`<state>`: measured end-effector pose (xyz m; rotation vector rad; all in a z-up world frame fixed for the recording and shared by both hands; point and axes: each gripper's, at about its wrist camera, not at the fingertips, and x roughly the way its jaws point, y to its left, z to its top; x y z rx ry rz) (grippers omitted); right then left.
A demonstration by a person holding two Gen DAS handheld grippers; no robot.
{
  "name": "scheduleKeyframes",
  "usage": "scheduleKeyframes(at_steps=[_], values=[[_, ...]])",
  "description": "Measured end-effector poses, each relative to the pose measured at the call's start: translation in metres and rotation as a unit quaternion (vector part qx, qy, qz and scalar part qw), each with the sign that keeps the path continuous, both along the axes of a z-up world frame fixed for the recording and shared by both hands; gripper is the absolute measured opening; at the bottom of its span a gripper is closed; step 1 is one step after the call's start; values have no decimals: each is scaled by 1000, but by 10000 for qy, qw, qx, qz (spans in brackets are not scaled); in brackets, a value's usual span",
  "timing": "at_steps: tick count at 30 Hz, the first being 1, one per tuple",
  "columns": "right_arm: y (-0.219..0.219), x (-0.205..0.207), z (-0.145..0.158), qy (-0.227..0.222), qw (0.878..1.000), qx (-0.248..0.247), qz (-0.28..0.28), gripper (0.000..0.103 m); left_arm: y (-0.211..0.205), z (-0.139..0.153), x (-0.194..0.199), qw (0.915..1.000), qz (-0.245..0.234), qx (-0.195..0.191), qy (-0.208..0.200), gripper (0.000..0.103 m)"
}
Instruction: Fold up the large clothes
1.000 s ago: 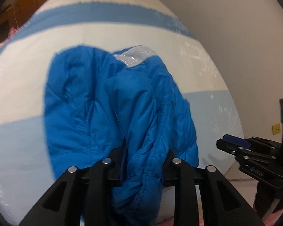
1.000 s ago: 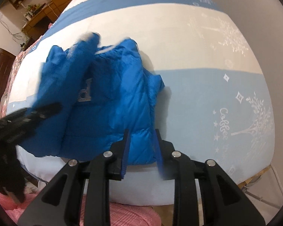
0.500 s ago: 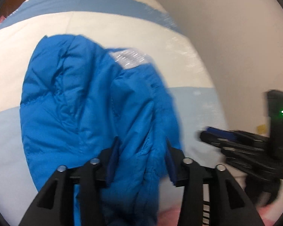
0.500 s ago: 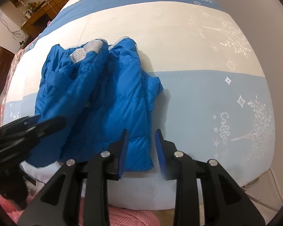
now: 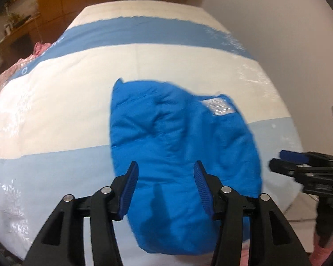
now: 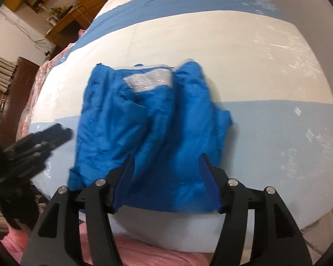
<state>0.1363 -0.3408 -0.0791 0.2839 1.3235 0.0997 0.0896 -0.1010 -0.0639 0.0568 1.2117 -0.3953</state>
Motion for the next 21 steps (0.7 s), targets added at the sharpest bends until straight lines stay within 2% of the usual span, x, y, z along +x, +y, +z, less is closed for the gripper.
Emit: scheduleKeyframes(at_steps=[4,10,12,14,16,17,19,21], values=[[12,16,-9,211,9994,272,20,72,-4,-18,9,9998,65,43,157,50],[29,36,-43,841,9946,607,80,72,1,-21,13,9996,192,38,180,50],[34,41,-55,984,9935,571,81,72,4,-24,13,9996,222,37,181,50],[41,45,-62,1038,9931,533,132,62,7,-23,12,9995,251,44,159,50],[47,48,-63,977,9939,477,210,43,7,-25,14,9995,262,22,174,50],[50,50,-60,873,9947,451,285,38,7,-26,15,9995,268,4,184,50],[52,52,-54,734,9955,468,377,21,7,-26,15,9994,287,-10,192,50],[53,53,-43,533,9961,471,514,16,7,-25,15,9993,300,-23,201,50]])
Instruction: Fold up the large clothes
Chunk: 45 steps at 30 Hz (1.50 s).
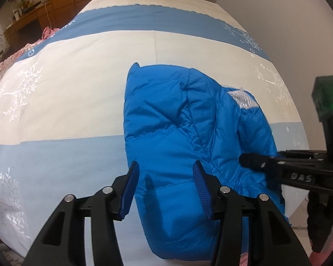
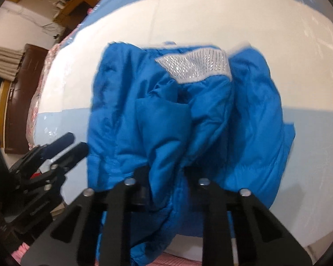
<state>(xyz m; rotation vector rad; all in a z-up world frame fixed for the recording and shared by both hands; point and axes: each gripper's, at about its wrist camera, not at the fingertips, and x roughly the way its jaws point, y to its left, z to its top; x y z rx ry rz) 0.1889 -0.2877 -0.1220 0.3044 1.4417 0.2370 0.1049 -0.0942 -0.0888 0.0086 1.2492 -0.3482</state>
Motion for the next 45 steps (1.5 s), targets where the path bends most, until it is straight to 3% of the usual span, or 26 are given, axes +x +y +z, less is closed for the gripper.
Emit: scheduleKeyframes(at_steps=[4,10,12,15,21,27,31,35,38,40,43,45], values=[[-4,-8,29,-416,9988,47,258,12,-4,7,-2,9999,-33,-108,-9,50],[-42,-31,68,-865,9960,172,115,12,-17,27,-11,9989,-233,-391,-144,50],[-54,-37,69,-839,9963,176,38,12,-25,28,-12,9982,-336,-471,-145,50],[-77,-44,52,-663,9976,135,-163,12,-41,17,-15,9977,-513,-442,-64,50],[-113,-63,-11,-225,9983,162,-506,14,-64,-22,-19,9945,-844,-551,271,51],[-124,-70,-58,-193,9962,352,-770,20,-79,-46,-22,9942,-1043,-270,51,53],[-133,-71,-71,-229,9948,379,-917,22,-85,-53,-21,9944,-1045,-111,-137,54],[-132,-78,-50,-335,9957,111,-854,27,-73,-44,-18,9960,-845,-304,6,52],[-113,-88,-10,-643,9932,-741,-623,32,-56,-29,-20,9970,-671,-376,53,51],[-103,-95,12,-889,9897,-1023,-469,32,-47,-21,-25,9976,-650,-245,-44,50],[-78,-106,44,-1229,9887,-852,-67,31,-40,-12,-34,9974,-704,-59,-127,50],[-61,-109,48,-1255,9891,-729,249,29,-38,-9,-39,9969,-761,-173,-43,50]])
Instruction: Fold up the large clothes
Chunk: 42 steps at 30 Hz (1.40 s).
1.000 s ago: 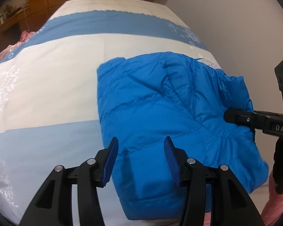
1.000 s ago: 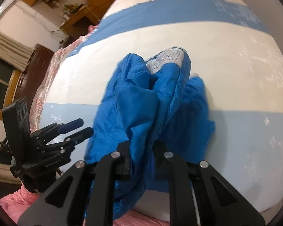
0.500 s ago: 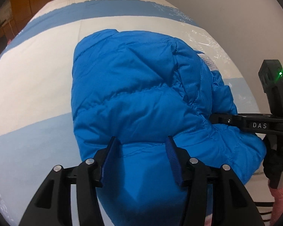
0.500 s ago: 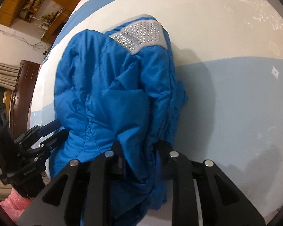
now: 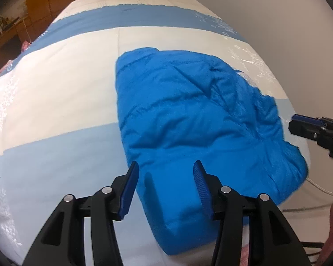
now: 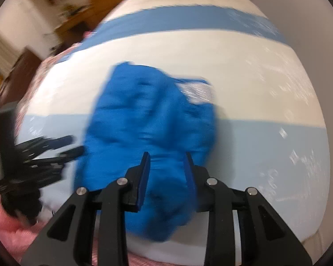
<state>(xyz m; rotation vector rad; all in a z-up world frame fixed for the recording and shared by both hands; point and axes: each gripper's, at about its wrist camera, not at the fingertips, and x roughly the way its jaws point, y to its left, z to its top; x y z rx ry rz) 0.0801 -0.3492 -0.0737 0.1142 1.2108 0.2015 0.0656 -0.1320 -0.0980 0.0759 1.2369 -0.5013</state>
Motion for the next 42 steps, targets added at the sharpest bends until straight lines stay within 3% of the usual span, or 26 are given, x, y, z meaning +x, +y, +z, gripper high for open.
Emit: scheduleKeyframes(at_steps=[3,6,9,12,16,21,24,31,36,42], values=[[15,0,-14,296,9992,-32,258,17,-4,-1,-7,9999,-80,-78,65,50],[5,-1,-31,516,9986,-31,142,14,-3,-6,-12,9999,-100,-80,106,51],[-8,-8,-44,616,9981,48,-52,4,-9,-15,-13,9996,-97,-168,216,51],[-19,-16,-71,810,9961,222,-275,4,-10,-24,-19,9995,-159,-182,209,51],[-29,-24,-100,740,9935,595,-631,3,-16,-37,-23,9994,-295,-52,173,52],[-30,-24,-95,711,9943,503,-610,3,-13,-40,-19,9992,-277,-73,288,52],[-29,-23,-71,711,9945,556,-532,7,-6,-27,-7,9984,-198,-297,439,51],[-16,35,-17,-109,9981,441,-428,12,4,13,58,9967,331,-741,58,51],[-7,87,-35,-156,9981,-55,-587,13,-7,1,94,9968,587,-536,-122,51],[-20,104,-83,272,9944,-21,-1025,6,-22,-45,104,9973,643,-244,265,53]])
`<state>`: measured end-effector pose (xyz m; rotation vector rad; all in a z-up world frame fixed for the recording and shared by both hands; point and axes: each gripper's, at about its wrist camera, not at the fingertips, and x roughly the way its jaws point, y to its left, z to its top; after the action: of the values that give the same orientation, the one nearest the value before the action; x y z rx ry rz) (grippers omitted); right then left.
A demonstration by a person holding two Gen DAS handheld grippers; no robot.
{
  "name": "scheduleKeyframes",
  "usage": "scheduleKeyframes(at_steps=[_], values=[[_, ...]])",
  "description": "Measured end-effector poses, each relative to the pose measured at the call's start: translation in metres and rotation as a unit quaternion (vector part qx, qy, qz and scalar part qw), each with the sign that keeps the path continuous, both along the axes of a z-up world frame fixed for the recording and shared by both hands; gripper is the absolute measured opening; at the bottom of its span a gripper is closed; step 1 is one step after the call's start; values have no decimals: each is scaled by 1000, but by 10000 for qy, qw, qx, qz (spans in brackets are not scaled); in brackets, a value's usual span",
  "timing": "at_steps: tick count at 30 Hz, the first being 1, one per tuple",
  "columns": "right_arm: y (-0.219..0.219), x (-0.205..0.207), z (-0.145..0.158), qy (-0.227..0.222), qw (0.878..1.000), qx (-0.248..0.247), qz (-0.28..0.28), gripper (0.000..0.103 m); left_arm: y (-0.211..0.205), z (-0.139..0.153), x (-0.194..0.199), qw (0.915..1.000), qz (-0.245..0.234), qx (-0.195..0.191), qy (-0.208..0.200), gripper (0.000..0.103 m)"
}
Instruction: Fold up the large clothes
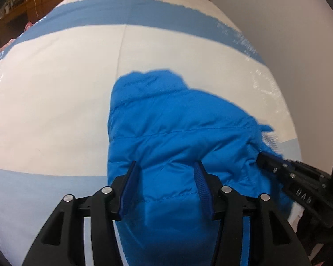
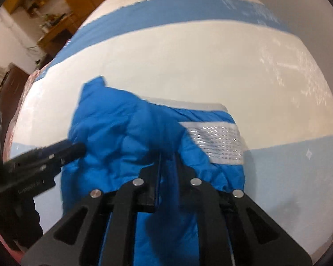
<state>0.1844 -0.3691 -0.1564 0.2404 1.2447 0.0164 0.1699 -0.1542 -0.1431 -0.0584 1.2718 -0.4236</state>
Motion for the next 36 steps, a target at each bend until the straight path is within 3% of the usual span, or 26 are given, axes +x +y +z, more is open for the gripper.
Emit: scheduleKeyframes(at_steps=[4,9,11,13,15,19,22,29,33,36], values=[[-10,2,-30,-31,9999,73,-96,2,-7,-20,1,9998,-91,171,-75,54],[-14,3,-39,-129,9997,154,-114,1,-7,-27,-1,9992,-147,299,-237,55],[-14,1,-33,-121,9997,186,-112,1,-4,-25,2,9995,-97,233,-170,54],[-14,-11,-17,-223,9992,302,-112,8,1,-17,-1,9997,-31,204,-130,53],[-11,-23,-2,-366,9990,261,-47,14,12,-3,-11,9996,77,163,-198,52],[-3,-58,22,-609,9980,23,156,16,23,17,-44,9990,70,106,-427,52],[-8,-69,8,-534,9986,55,5,15,25,14,-64,9976,17,253,-640,52],[-11,-72,-28,-650,9979,23,-69,11,16,-12,-69,9953,-155,439,-849,58],[-11,-70,-17,-557,9984,57,-68,11,24,-7,-61,9983,-78,234,-523,58],[-19,-79,5,-654,9973,299,-169,21,41,-1,-56,9997,109,-45,-203,56]])
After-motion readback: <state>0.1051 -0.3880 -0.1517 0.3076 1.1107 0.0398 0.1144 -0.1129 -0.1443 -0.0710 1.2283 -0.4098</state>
